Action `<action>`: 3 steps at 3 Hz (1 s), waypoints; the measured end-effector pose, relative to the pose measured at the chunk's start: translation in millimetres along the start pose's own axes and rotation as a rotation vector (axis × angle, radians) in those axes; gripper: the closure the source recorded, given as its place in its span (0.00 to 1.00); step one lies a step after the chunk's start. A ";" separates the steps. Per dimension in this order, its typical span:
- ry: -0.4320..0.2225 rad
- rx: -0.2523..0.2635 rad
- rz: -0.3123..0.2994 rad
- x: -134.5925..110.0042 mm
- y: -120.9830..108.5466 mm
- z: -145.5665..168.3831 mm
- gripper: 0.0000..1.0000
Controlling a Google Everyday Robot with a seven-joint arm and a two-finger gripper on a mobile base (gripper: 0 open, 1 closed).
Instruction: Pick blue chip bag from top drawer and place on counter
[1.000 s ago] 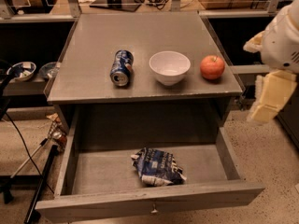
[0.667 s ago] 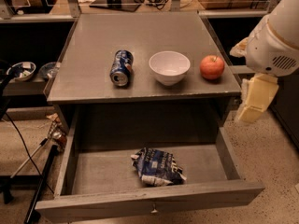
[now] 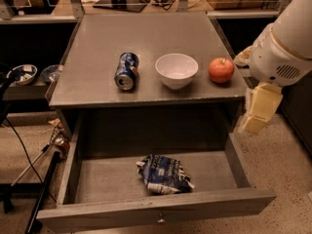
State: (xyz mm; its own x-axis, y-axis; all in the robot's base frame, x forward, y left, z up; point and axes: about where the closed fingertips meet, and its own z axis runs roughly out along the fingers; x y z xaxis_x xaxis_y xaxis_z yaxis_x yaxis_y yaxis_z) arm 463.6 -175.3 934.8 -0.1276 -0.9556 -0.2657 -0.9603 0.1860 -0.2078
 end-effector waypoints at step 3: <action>-0.033 -0.059 0.072 -11.7 37.2 61.9 0.00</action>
Offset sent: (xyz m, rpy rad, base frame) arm -0.0152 0.0317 -0.0654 0.0684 0.0636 -0.0511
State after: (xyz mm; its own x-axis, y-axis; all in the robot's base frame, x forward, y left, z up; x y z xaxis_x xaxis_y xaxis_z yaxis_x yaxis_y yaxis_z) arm 444.7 -143.0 871.9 -0.1894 -0.9320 -0.3091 -0.9620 0.2392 -0.1315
